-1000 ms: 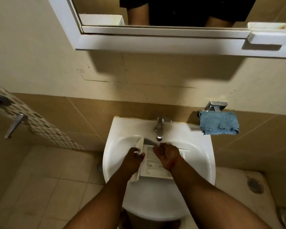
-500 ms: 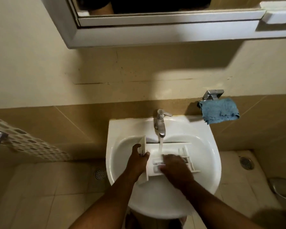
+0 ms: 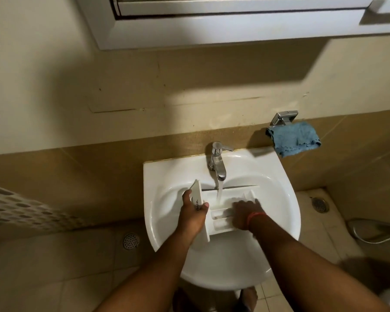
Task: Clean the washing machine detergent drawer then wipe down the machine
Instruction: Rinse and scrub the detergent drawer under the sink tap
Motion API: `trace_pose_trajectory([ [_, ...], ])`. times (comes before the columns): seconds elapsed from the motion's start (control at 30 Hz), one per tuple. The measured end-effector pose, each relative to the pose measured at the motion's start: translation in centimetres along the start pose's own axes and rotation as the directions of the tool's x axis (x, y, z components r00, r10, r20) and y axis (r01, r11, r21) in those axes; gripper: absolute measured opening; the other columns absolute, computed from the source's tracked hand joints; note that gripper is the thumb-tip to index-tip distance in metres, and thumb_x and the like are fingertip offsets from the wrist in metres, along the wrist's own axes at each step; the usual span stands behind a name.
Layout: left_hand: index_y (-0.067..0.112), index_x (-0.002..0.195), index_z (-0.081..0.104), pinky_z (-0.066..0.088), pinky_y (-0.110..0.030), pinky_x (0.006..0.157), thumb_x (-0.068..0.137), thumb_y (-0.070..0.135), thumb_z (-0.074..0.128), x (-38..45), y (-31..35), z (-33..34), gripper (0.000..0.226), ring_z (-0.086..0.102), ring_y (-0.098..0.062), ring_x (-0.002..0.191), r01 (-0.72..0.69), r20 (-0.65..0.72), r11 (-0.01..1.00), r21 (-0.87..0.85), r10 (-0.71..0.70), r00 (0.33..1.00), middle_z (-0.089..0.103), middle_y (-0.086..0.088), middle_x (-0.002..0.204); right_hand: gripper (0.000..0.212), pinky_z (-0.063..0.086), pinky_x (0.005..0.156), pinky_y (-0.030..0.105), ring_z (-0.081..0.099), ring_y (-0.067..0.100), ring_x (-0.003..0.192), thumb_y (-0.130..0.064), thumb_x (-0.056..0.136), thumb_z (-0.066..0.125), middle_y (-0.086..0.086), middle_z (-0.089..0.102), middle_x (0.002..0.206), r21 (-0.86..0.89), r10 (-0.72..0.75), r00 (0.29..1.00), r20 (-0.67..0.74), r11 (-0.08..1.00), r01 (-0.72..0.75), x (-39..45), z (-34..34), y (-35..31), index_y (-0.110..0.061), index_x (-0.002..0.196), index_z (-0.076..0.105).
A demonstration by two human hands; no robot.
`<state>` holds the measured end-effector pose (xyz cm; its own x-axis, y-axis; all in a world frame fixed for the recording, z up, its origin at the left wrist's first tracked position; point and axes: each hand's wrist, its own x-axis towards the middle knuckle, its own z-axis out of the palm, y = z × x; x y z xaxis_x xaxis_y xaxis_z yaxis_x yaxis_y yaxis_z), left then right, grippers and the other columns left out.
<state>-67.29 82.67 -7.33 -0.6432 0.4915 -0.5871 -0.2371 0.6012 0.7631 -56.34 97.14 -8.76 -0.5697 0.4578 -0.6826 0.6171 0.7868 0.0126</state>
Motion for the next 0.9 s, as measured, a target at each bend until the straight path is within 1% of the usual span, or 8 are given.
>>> trace_pose_trajectory([
  [0.13, 0.032, 0.145, 0.020, 0.052, -0.037, 0.089, 0.094, 0.032, 0.061, 0.1, 0.0, -0.1, 0.066, 0.061, -0.025, 0.092, -0.022, -0.006, 1.000, 0.004, 0.022, 1.000, 0.060, -0.004, 0.104, 0.034, 0.046, 0.097, 0.040, 0.058, 0.037, 0.112, -0.021, 0.089, 0.050, 0.015, 0.057, 0.122, 0.181, -0.262, 0.960, -0.102, 0.944, 0.277, 0.8, 0.7, -4.5, -0.008, 0.119, 0.058],
  [0.37, 0.034, 0.148, 0.017, 0.048, -0.036, 0.092, 0.095, 0.033, 0.058, -0.4, 0.3, 0.0, 0.067, 0.060, -0.025, 0.099, -0.026, -0.038, 0.999, 0.031, 0.028, 0.999, 0.061, -0.009, 0.118, 0.036, 0.042, 0.102, 0.038, 0.058, 0.031, 0.116, -0.028, 0.095, 0.041, 0.010, 0.060, 0.126, 0.225, 0.001, 0.997, -0.077, 0.974, 0.016, 0.8, -0.4, 1.3, -0.018, 0.122, 0.062],
  [0.43, 0.035, 0.148, 0.015, 0.049, -0.033, 0.086, 0.096, 0.033, 0.057, -0.5, 0.5, 0.3, 0.068, 0.059, -0.021, 0.095, -0.028, -0.043, 0.999, 0.032, 0.029, 0.999, 0.056, -0.006, 0.124, 0.023, 0.050, 0.086, 0.034, 0.063, 0.032, 0.094, -0.005, 0.091, 0.044, 0.014, 0.066, 0.101, 0.845, 0.116, 0.978, -0.176, 0.528, 0.090, 0.7, -2.5, -0.9, -0.013, 0.095, 0.066],
  [0.53, 0.035, 0.151, 0.012, 0.048, -0.021, 0.069, 0.097, 0.028, 0.058, -1.0, 0.7, 0.7, 0.071, 0.057, -0.008, 0.087, -0.039, -0.050, 0.999, -0.012, 0.038, 0.998, 0.053, -0.005, 0.127, 0.021, 0.053, 0.079, 0.031, 0.061, 0.042, 0.078, 0.006, 0.092, 0.043, 0.025, 0.064, 0.092, 0.927, 0.012, 0.997, -0.075, -0.367, 0.074, 0.3, -4.5, -4.5, -0.003, 0.092, 0.062],
  [0.6, 0.032, 0.153, 0.010, 0.052, -0.032, 0.089, 0.097, 0.023, 0.058, -1.4, 1.0, 1.0, 0.074, 0.059, -0.018, 0.105, -0.038, -0.071, 0.997, -0.060, 0.033, 0.997, 0.051, -0.008, 0.136, 0.022, 0.049, 0.094, 0.034, 0.065, 0.041, 0.101, -0.009, 0.094, 0.052, 0.019, 0.069, 0.110, 0.968, -0.115, 0.987, -0.112, -0.236, 0.082, 0.1, -3.9, -5.4, -0.008, 0.109, 0.068],
  [0.67, 0.031, 0.153, 0.009, 0.046, -0.045, 0.104, 0.097, 0.019, 0.059, -1.6, 1.3, 1.2, 0.076, 0.054, -0.027, 0.121, -0.034, -0.103, 0.996, -0.078, 0.026, 0.994, 0.047, -0.010, 0.142, 0.034, 0.044, 0.105, 0.031, 0.061, 0.023, 0.115, -0.008, 0.095, 0.052, 0.003, 0.067, 0.121, 0.936, -0.180, 0.950, -0.255, 0.199, 0.289, 0.0, -2.1, -4.6, -0.020, 0.123, 0.067],
  [0.77, 0.041, 0.150, 0.009, 0.045, -0.050, 0.105, 0.095, 0.027, 0.062, -1.7, 1.3, 1.3, 0.078, 0.052, -0.030, 0.123, -0.007, -0.105, 0.998, -0.064, 0.000, 0.994, 0.048, -0.012, 0.142, 0.059, 0.015, 0.121, 0.043, 0.035, 0.016, 0.141, -0.012, 0.091, 0.052, -0.004, 0.037, 0.155, 0.298, -0.283, 0.880, -0.381, 0.864, 0.407, 0.5, 0.8, -0.3, -0.026, 0.148, 0.040],
  [0.9, 0.041, 0.149, 0.010, 0.047, -0.052, 0.102, 0.094, 0.032, 0.062, -1.7, 1.4, 1.3, 0.076, 0.053, -0.033, 0.120, 0.024, -0.115, 0.999, -0.033, -0.028, 0.993, 0.050, -0.015, 0.135, 0.070, 0.036, 0.109, 0.046, 0.039, 0.034, 0.135, -0.036, 0.087, 0.063, 0.015, 0.040, 0.150, 0.462, 0.168, 0.900, -0.403, 0.886, 0.042, 1.1, 3.6, 6.8, -0.010, 0.145, 0.035],
])
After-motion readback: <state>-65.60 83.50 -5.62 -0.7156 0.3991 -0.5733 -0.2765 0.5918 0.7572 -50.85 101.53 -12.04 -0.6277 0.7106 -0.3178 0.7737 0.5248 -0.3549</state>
